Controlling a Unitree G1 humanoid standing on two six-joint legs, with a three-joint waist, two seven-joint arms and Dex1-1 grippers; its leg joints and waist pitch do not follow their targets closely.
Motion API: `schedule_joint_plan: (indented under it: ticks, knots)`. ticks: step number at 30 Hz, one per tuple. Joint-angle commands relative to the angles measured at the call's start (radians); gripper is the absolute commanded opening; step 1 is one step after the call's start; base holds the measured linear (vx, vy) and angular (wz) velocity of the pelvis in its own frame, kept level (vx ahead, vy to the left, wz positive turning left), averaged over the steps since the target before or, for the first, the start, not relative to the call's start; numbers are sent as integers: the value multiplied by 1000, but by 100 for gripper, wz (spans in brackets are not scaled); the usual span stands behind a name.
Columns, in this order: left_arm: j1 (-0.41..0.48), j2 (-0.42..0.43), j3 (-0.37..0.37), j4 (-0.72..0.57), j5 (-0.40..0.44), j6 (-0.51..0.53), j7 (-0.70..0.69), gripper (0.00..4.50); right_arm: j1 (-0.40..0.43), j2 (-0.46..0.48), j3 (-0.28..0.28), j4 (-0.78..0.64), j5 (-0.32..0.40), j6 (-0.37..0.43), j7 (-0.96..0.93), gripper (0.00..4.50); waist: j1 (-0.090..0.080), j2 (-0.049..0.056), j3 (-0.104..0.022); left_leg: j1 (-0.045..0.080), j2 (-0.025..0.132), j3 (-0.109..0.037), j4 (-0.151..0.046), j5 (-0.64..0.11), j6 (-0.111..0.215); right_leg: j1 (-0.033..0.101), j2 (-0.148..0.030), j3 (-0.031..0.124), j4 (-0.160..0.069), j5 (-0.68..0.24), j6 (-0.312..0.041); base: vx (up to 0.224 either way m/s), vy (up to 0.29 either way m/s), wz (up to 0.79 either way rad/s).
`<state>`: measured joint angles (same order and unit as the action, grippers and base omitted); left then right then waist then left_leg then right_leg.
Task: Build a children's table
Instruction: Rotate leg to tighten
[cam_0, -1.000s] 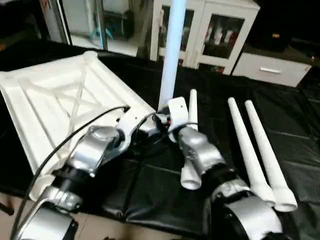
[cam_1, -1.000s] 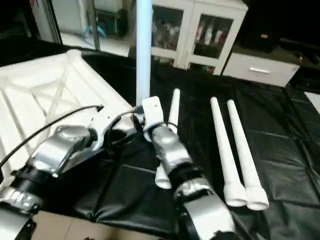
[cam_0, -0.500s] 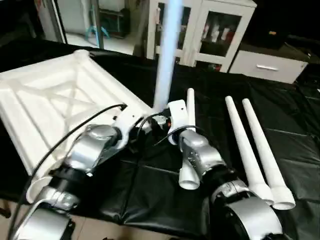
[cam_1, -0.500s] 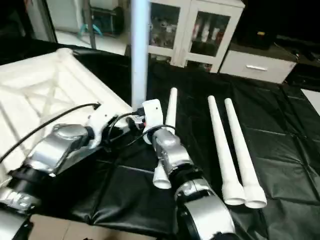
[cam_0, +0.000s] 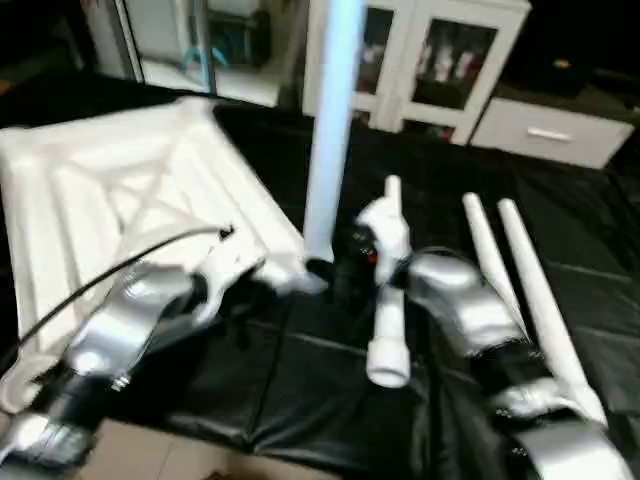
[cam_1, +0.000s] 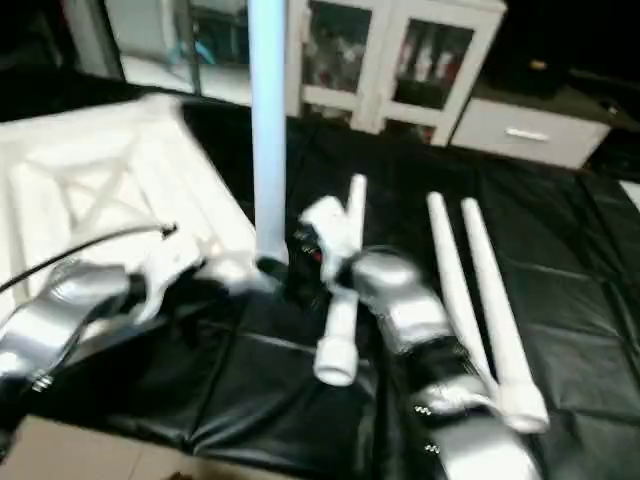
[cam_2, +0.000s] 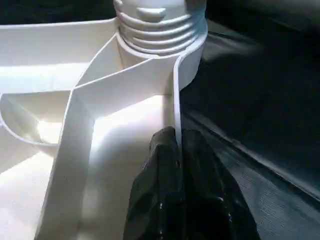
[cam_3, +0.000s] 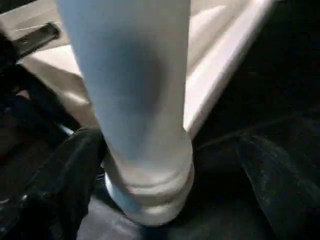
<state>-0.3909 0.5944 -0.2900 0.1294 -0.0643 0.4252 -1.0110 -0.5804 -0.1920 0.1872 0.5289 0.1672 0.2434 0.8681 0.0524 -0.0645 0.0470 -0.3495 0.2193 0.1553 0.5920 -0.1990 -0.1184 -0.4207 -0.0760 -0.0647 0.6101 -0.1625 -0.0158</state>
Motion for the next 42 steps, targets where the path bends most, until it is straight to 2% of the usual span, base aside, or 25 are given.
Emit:
schedule_joint_plan:
  ticks: [1, 5, 9, 19, 26, 35, 36, 42]
  knots:
    - [5, -2, -41, -60, -23, -6, -58, 0, 11, -33, 20, -31, 2, 19, 51, 448, -4, 30, -57, 8, 7, 16, -80, -235, -4, 54, -42, 40, -58, -183, -217, 0, 0, 0]
    - [9, 5, -37, -75, -29, 3, -67, 0, 24, -56, 47, -48, -9, 25, 96, 448, 5, 30, -57, 8, 7, 17, -79, -226, -9, 55, -43, 41, -59, -185, -211, 0, 0, 0]
    - [8, 6, -36, -73, -28, -1, -66, 0, 29, -63, 60, -53, -21, 24, 109, 448, 4, 27, -59, 3, 5, 16, -78, -201, -13, 60, -43, 40, -55, -166, -209, 0, 0, 0]
    - [8, 12, -31, -74, -25, -8, -73, 0, 40, -80, 71, -76, -24, 33, 134, 448, 4, 27, -61, 4, 6, 17, -76, -190, -8, 61, -43, 40, -53, -149, -214, 0, 0, 0]
    - [10, 12, -32, -77, -26, -5, -77, 0, 42, -77, 70, -80, -16, 47, 143, 387, 5, 28, -61, 4, 6, 17, -75, -180, -8, 61, -42, 40, -51, -135, -220, 0, 0, 0]
    - [12, 14, -33, -76, -28, -3, -81, 0, 41, -60, 65, -64, -13, 40, 134, 331, 5, 29, -62, 4, 5, 17, -74, -179, -8, 62, -43, 39, -50, -131, -222, 0, 0, 0]
    - [14, 16, -34, -78, -29, -1, -83, 0, 43, -57, 65, -64, -13, 39, 134, 309, 5, 29, -62, 5, 5, 17, -74, -181, -9, 61, -42, 39, -51, -133, -221, 0, 0, 0]
    - [19, 17, -34, -83, -32, 1, -85, 0, 49, -44, 69, -61, -19, 35, 118, 276, 4, 28, -62, 4, 5, 16, -75, -183, -11, 62, -43, 39, -50, -140, -218, 0, 0, 0]
